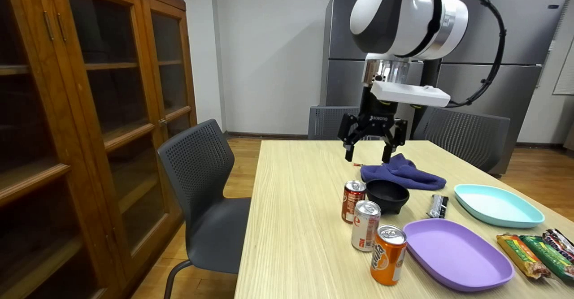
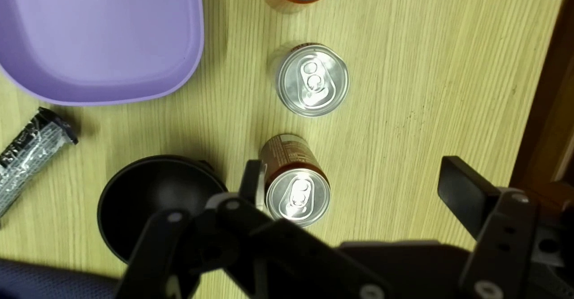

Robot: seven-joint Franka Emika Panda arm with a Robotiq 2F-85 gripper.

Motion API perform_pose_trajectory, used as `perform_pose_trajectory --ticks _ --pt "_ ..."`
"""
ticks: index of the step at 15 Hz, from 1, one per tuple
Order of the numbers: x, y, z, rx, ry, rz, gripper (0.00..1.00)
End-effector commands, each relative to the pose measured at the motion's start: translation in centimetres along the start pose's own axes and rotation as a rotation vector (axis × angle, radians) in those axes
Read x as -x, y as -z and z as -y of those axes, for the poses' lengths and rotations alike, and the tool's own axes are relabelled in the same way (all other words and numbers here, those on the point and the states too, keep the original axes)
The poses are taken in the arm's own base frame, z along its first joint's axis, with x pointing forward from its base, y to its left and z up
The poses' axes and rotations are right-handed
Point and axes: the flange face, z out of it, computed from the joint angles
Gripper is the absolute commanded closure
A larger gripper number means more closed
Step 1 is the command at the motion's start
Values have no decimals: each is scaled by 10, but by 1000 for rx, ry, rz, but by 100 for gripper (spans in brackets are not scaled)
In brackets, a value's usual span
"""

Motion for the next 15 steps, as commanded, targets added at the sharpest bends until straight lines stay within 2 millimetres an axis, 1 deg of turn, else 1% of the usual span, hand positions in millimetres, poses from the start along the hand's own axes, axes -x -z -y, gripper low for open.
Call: perform_pose_trajectory --ticks 1,6,11,15 --pt "-21 -18 0 10 -19 -13 0" --pt "-41 -45 -6 11 -37 -10 0" --pt "-57 -69 -11 25 -54 10 0" --pt "-66 -85 -8 35 -58 21 0"
